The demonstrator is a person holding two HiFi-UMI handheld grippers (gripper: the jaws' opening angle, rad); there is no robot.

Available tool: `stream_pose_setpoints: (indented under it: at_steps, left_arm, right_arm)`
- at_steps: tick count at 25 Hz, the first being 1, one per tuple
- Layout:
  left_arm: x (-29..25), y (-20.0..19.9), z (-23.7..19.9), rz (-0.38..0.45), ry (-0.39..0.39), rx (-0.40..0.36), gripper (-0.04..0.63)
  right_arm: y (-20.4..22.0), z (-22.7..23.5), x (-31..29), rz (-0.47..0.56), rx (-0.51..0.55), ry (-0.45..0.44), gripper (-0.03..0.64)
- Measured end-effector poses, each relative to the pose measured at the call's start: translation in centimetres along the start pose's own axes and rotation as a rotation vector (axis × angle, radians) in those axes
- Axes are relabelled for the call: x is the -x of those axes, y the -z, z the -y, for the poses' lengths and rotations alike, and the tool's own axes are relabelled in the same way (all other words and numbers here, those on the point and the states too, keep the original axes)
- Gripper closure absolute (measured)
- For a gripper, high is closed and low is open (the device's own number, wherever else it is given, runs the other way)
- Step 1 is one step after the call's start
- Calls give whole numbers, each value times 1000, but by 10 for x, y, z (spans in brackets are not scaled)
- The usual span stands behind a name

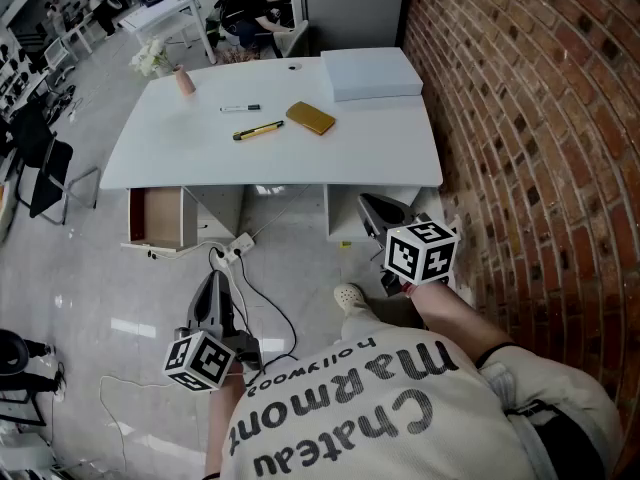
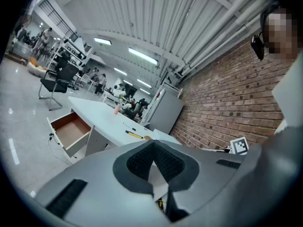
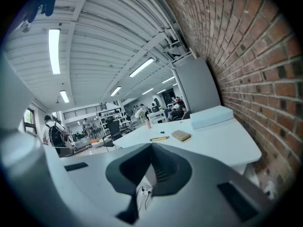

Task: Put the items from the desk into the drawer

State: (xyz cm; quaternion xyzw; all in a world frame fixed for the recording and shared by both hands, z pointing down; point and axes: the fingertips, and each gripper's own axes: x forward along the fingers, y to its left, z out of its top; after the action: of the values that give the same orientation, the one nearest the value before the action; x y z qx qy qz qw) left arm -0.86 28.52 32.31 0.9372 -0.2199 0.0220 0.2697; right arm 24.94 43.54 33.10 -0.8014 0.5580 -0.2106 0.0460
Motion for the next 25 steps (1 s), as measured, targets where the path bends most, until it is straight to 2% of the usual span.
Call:
stream_pose_setpoints:
  at_steps: [5, 10, 16, 25]
  left_arm:
    - [-16, 0, -11, -13, -7, 8, 592]
    - [-46, -10, -26, 9, -37, -4, 593]
    - [-106, -41, -44, 41, -75, -12, 593]
    - [-202, -84, -58, 67, -111, -20, 592]
  right_arm:
    - [-1, 18, -20, 2, -12, 33, 613]
    - [-8, 47, -54, 11, -19, 85, 612]
    - [-34, 77, -123, 12, -51, 53, 610]
    - [-95, 121, -222, -1, -64, 0, 604]
